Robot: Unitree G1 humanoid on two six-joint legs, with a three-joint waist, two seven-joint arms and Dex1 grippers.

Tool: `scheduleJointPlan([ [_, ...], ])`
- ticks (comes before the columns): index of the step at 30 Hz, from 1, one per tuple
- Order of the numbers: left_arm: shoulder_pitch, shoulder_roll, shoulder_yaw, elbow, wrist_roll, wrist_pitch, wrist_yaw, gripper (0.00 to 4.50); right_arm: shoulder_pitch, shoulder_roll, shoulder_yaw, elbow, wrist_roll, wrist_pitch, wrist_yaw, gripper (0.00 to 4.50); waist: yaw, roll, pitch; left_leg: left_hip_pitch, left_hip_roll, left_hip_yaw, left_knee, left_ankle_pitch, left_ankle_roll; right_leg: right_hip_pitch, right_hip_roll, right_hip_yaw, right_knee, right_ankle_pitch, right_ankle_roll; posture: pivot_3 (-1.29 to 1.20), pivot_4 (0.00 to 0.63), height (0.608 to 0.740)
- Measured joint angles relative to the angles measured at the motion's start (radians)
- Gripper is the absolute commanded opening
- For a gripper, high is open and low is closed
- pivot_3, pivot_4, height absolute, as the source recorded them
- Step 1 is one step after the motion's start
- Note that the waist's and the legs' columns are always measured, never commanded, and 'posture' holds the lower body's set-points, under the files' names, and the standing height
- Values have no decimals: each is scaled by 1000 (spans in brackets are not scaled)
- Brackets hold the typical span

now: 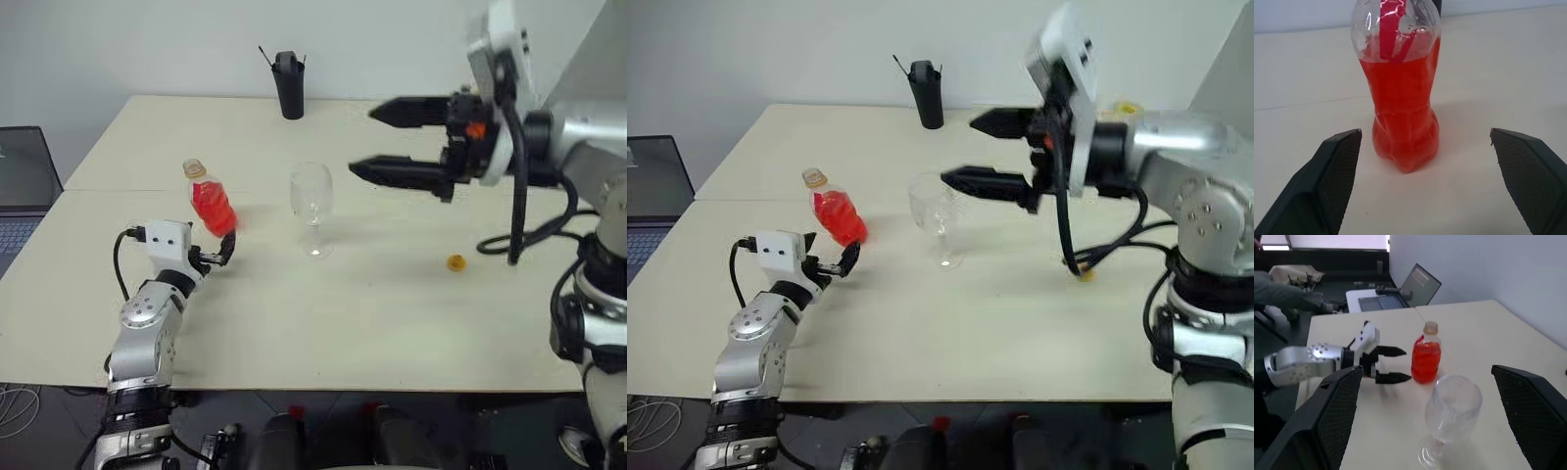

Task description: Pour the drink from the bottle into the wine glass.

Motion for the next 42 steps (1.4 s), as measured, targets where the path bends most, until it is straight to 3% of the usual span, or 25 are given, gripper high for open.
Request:
scheduleJointPlan([
  [6, -59, 19, 1, 94, 11, -55, -9, 4500, -23, -2, 80, 50, 11, 5, -7, 4491, 3, -1, 0, -1, 0, 0, 0, 0, 0, 0, 0, -1, 0, 0, 0, 0, 150, 740],
  [25, -400, 36, -70, 576, 99, -254, -51, 4500, -16, -3, 96, 62, 12, -4, -67, 4491, 2, -1, 0, -2, 0, 0, 0, 0, 0, -1, 1, -2, 0, 0, 0, 0, 150, 740],
  [29, -434, 33, -88, 650, 115, -297, -56, 3635, -15, -6, 97, 62, 10, -15, -71, 4500, 2, -1, 0, -2, 0, 0, 0, 0, 0, -2, 1, -2, 0, 0, 0, 0, 150, 740],
  [34, -457, 33, -89, 697, 118, -339, -59, 2103, 9, -19, 97, 55, 9, -28, -80, 4500, 2, -1, 0, -3, 0, 0, 0, 0, 0, -2, 1, -2, 0, 0, 0, 0, 150, 740],
  [39, -460, 35, -88, 718, 114, -363, -80, 1243, 99, -53, 64, -21, 15, -54, -92, 4500, 3, -1, 0, -5, 0, -1, 1, 0, 0, -2, 1, -3, -1, 0, 0, 0, 150, 740],
  [42, -461, 39, -87, 718, 110, -365, -107, 1007, 201, -77, 27, -90, 18, -84, -97, 4500, 4, -1, 0, -6, 0, -2, 3, 0, 0, -3, 1, -4, -1, 0, 0, 0, 150, 740],
])
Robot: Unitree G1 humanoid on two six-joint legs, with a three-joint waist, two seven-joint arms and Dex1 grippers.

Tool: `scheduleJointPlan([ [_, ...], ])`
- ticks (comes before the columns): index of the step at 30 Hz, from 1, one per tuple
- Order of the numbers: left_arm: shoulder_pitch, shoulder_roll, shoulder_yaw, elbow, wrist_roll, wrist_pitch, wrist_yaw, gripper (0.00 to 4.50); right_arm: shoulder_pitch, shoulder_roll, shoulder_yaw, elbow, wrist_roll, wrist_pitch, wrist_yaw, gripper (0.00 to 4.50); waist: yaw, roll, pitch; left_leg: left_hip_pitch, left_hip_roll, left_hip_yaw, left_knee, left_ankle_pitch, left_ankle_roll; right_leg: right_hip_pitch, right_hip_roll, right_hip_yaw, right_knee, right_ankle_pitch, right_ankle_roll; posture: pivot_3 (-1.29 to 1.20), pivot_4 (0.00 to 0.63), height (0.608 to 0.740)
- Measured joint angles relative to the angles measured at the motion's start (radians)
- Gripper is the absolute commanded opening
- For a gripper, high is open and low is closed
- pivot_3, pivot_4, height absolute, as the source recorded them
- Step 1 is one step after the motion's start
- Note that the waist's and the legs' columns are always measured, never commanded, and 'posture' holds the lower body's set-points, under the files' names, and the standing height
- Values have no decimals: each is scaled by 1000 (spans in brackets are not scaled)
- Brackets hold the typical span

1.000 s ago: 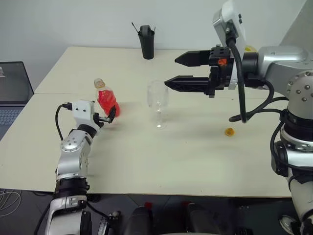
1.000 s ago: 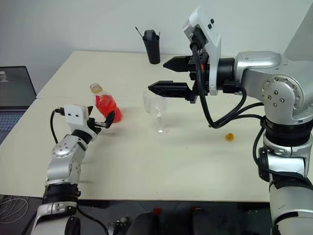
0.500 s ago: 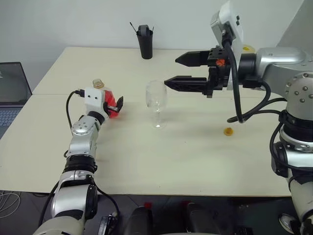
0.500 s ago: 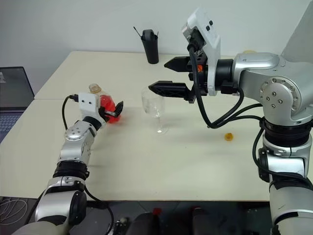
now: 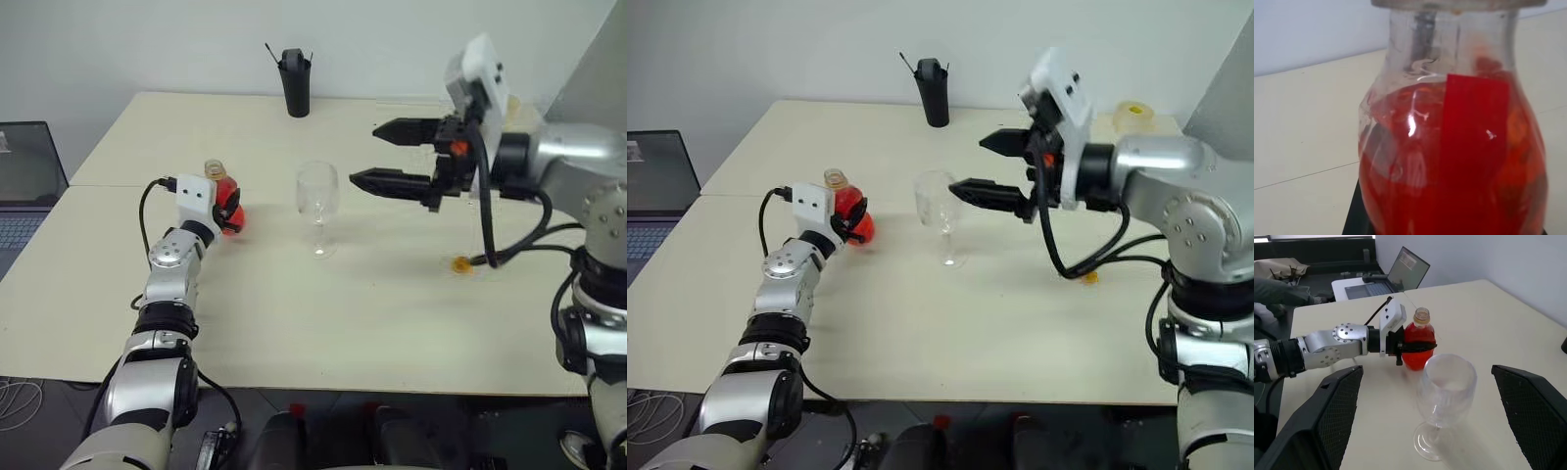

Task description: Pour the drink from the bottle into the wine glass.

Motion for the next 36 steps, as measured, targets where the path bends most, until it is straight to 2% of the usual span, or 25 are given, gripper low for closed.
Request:
scheduleJointPlan([
  [5, -22, 15, -14, -40, 3, -17, -78, 1007, 291, -42, -79, -128, -40, -105, -44, 4500, 3, -1, 1, -9, 0, -5, 7, 0, 0, -4, 1, -1, 1, 0, 0, 0, 150, 740],
  [8, -68, 53, -56, -60, 35, -67, -124, 1007, 475, 21, -150, -145, -52, -202, -70, 4500, 4, -2, 1, -9, -1, -6, 8, 0, 0, -3, 2, -1, 1, 0, 0, 0, 150, 740],
  [11, -129, 70, -95, -64, 66, -117, -164, 1007, 582, 76, -205, -187, -55, -316, -88, 4500, 4, -2, 2, -8, -2, -5, 8, 0, 0, -3, 3, -4, 1, 0, 1, 0, 150, 740],
  [14, -179, 73, -139, -50, 111, -170, -181, 1007, 683, 79, -201, -240, -82, -397, -88, 4500, 3, -2, 2, -8, -2, -5, 8, 0, 0, -2, 3, -4, 1, 0, 1, 0, 150, 740],
  [18, -235, 79, -185, -5, 185, -237, -175, 1006, 806, 109, -102, -262, -145, -487, -98, 4500, -4, -2, 2, -7, -3, -4, 8, 0, 0, -3, 7, -3, 2, 0, 0, 0, 150, 740],
  [25, -302, 113, -241, 99, 280, -349, -139, 986, 848, 164, -34, -298, -241, -621, -158, 4500, -4, -2, 2, -7, -3, -3, 8, 1, -1, -3, 7, -2, 2, 0, 0, 0, 150, 740],
  [31, -326, 130, -267, 169, 324, -414, -118, 980, 745, 204, -13, -387, -239, -623, -256, 4500, -2, -2, 2, -7, -2, -4, 8, 1, -3, -3, 7, -3, 1, 0, 0, 0, 150, 740],
  [36, -337, 132, -279, 199, 353, -456, -100, 980, 747, 198, 9, -404, -213, -603, -261, 4500, -1, -2, 2, -8, -3, -3, 9, 1, -3, -3, 6, -3, 1, 0, 1, 0, 150, 740],
])
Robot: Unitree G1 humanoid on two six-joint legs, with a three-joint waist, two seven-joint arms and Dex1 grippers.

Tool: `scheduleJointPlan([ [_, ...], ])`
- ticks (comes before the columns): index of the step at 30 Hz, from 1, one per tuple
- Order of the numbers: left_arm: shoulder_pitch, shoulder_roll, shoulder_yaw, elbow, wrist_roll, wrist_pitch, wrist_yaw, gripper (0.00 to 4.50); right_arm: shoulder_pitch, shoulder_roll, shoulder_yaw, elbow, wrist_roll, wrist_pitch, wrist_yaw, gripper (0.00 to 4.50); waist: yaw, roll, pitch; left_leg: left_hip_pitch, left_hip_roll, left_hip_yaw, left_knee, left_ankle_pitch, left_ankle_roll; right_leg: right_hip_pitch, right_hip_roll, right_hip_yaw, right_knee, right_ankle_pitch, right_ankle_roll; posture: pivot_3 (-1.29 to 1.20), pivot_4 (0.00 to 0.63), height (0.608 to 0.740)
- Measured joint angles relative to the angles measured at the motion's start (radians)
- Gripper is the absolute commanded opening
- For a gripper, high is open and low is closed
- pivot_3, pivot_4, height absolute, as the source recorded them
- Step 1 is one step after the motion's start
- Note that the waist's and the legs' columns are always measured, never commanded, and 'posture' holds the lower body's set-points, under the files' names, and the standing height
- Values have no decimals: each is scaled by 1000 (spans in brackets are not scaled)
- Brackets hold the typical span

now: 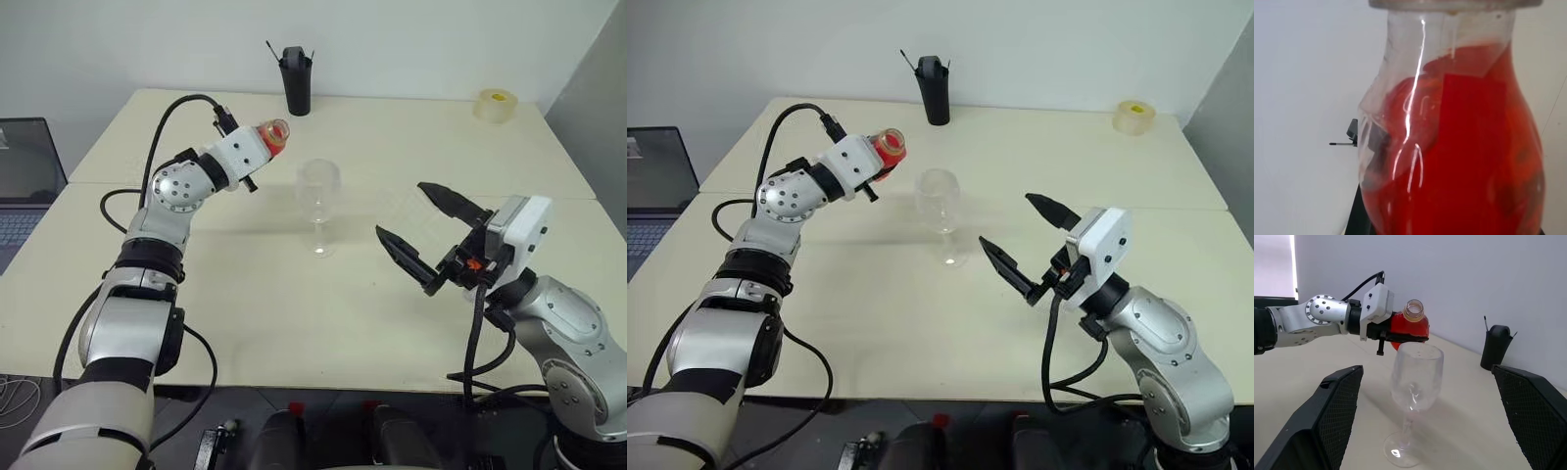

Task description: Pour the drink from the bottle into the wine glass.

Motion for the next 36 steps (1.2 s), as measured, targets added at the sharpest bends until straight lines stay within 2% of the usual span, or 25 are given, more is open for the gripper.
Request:
scheduleJointPlan([
  [36, -97, 61, -169, 61, 289, -193, 205, 979, -43, 1, 49, 45, -30, 15, -38, 4500, -1, 0, 0, 0, 0, 1, 0, 0, 0, 0, 1, 0, 1, 0, 0, 0, 150, 740],
])
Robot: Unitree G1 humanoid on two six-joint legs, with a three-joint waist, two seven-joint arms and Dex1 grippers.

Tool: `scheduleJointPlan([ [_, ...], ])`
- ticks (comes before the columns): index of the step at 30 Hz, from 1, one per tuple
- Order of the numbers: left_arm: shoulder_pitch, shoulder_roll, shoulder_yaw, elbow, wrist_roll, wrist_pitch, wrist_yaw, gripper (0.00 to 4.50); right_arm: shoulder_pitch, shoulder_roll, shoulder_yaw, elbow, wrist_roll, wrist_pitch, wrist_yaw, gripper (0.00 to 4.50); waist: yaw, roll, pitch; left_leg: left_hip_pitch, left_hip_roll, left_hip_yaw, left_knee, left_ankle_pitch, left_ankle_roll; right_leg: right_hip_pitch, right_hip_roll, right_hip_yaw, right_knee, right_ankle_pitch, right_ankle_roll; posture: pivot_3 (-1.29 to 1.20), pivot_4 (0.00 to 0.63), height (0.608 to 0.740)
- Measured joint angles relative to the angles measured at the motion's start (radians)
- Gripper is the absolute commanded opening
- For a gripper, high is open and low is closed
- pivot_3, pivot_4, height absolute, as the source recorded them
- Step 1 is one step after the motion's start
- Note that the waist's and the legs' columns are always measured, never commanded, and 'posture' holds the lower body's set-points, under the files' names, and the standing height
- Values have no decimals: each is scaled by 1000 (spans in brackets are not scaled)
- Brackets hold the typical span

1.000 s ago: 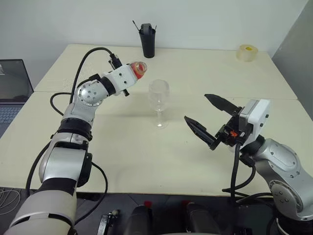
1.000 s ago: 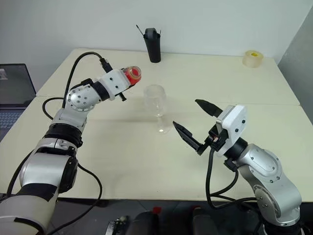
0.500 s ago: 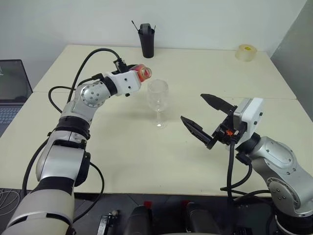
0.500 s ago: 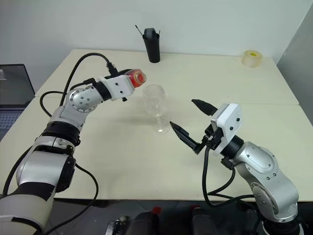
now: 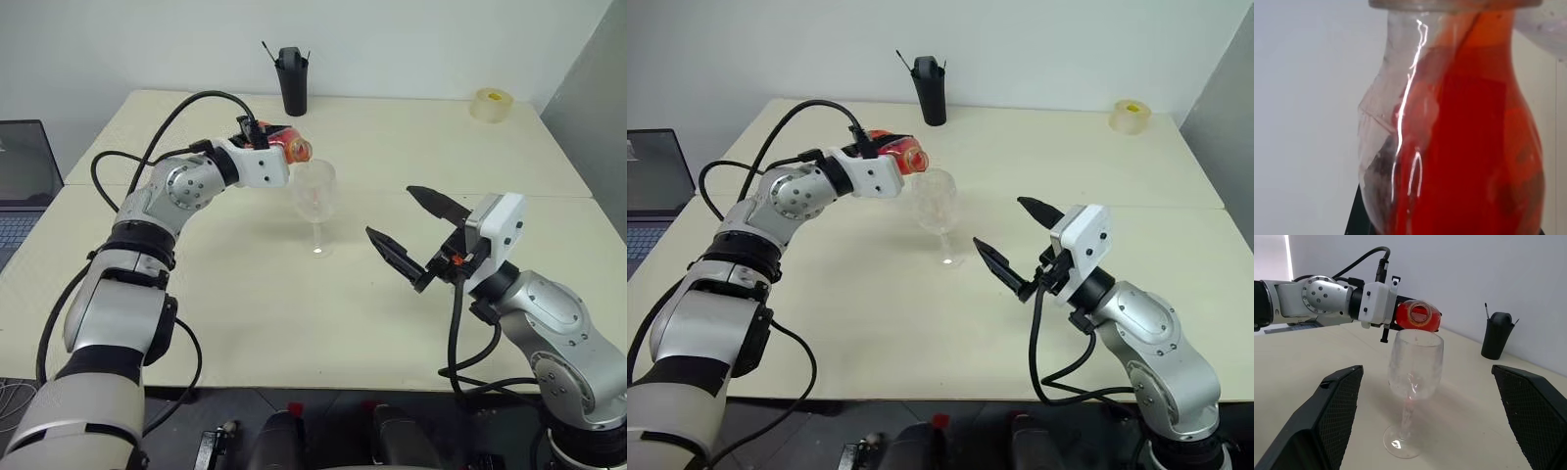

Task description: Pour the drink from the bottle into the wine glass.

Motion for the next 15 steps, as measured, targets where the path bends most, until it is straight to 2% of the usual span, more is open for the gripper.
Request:
scheduleJointPlan([
  [15, -31, 21, -66, 15, 95, -31, 116, 979, 0, 1, 2, 0, -1, 0, -1, 4500, 0, 0, 0, 0, 0, 1, 0, 1, -1, 0, 0, 0, 0, 0, 0, 0, 150, 740],
])
